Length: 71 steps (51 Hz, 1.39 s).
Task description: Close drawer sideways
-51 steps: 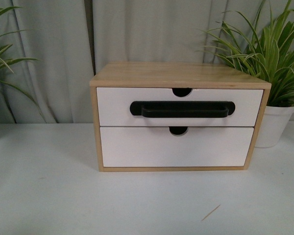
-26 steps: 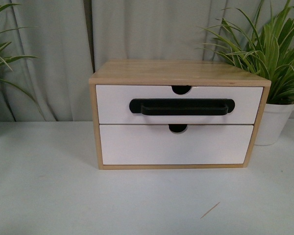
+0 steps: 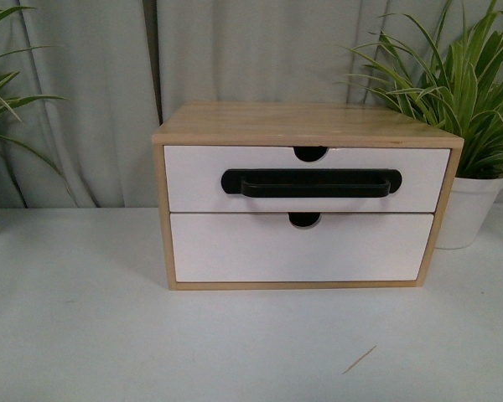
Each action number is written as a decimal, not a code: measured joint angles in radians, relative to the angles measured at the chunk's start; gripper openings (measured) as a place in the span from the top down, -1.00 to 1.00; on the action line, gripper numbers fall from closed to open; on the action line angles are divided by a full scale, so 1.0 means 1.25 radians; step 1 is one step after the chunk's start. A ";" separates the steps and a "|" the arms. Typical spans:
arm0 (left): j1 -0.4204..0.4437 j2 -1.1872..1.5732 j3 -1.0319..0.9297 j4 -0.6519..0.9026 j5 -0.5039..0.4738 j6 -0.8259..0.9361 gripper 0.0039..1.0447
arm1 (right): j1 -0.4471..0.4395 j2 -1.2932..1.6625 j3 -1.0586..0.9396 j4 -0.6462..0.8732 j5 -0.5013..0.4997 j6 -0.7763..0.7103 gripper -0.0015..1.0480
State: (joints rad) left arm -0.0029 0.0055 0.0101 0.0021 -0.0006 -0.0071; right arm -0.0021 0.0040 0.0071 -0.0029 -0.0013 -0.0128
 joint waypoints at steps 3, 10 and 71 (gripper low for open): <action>0.000 -0.001 0.000 0.000 0.000 0.000 0.88 | 0.000 0.000 0.000 0.000 0.000 -0.001 0.96; 0.000 -0.001 0.000 0.000 0.000 0.000 0.26 | 0.000 0.000 0.000 0.000 0.000 0.000 0.36; 0.000 -0.001 0.000 0.000 0.000 0.001 -0.89 | 0.000 0.000 0.000 0.000 0.000 0.002 -0.83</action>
State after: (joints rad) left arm -0.0029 0.0044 0.0101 0.0021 -0.0006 -0.0055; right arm -0.0021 0.0040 0.0071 -0.0029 -0.0013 -0.0109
